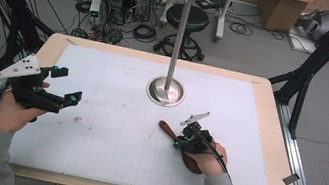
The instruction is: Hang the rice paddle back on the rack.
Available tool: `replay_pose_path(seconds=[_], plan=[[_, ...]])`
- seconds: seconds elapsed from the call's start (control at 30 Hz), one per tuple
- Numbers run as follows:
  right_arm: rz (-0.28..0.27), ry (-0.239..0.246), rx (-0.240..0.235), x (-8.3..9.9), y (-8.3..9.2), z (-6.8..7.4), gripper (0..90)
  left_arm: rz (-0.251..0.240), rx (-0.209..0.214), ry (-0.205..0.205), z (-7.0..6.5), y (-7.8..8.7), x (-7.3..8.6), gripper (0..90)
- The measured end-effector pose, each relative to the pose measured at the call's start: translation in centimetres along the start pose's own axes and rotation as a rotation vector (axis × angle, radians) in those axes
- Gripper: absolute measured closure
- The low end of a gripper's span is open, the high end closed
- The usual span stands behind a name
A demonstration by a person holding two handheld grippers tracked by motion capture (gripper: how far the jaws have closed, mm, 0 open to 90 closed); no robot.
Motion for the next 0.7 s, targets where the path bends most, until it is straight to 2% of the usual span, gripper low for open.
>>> replay_pose_path(seconds=[0.37, 0.7], plan=[[-0.009, 0.004, -0.006, 0.0, 0.2, 0.0, 75.8, -0.006, -0.001, -0.002, 0.0, 0.2, -0.1, 3.8], [-0.077, -0.037, -0.026, -0.1, 1.3, -0.8, 76.0, -0.005, -0.001, -0.007, 0.0, 0.2, -0.2, 3.8]])
Point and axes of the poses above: each handheld gripper's, and its own axes: y roughly backward along the jaws, x roughly out of its underside, z roughly to its left, the point moved 3 cm from there along -y, roughly forward along the jaws, and after that the axes turned 8 degrees about x, right-handed, at the moved point
